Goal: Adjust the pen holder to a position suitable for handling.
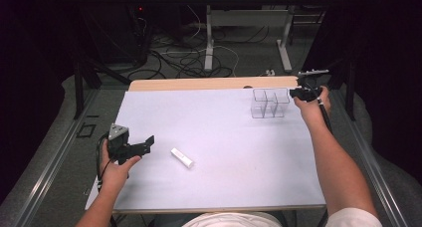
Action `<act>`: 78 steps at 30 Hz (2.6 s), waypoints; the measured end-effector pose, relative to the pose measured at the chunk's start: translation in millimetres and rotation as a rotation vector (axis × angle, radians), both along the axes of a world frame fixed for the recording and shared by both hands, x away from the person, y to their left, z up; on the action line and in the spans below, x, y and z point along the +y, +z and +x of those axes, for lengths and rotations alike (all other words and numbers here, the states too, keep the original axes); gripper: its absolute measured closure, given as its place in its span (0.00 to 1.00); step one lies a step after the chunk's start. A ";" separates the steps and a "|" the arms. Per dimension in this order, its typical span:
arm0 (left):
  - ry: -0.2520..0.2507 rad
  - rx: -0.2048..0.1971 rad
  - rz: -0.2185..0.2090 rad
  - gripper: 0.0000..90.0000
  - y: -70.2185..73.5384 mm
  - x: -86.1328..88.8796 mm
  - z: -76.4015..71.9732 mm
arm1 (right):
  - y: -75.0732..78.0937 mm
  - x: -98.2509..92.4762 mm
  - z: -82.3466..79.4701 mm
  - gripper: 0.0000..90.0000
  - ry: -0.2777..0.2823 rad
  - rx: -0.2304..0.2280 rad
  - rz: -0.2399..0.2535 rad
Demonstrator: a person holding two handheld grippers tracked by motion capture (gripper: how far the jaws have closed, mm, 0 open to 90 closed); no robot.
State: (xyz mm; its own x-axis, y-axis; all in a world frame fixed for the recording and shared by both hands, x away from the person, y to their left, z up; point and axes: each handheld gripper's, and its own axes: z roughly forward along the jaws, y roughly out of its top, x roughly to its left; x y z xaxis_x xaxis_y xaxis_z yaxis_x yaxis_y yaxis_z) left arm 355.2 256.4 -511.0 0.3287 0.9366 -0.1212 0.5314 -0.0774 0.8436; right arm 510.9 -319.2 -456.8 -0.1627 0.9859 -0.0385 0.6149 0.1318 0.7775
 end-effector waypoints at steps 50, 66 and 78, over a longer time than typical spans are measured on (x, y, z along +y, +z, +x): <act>0.009 0.007 -0.006 0.01 -2.4 0.8 0.9 | -33.8 4.7 20.1 1.00 -0.039 0.058 0.006; 0.004 0.014 -0.007 0.01 -3.0 -0.5 1.0 | -34.9 18.1 19.1 1.00 0.020 0.051 0.018; 0.004 0.017 -0.007 0.01 -3.4 -1.1 1.1 | -37.3 36.5 16.3 1.00 0.079 0.029 0.019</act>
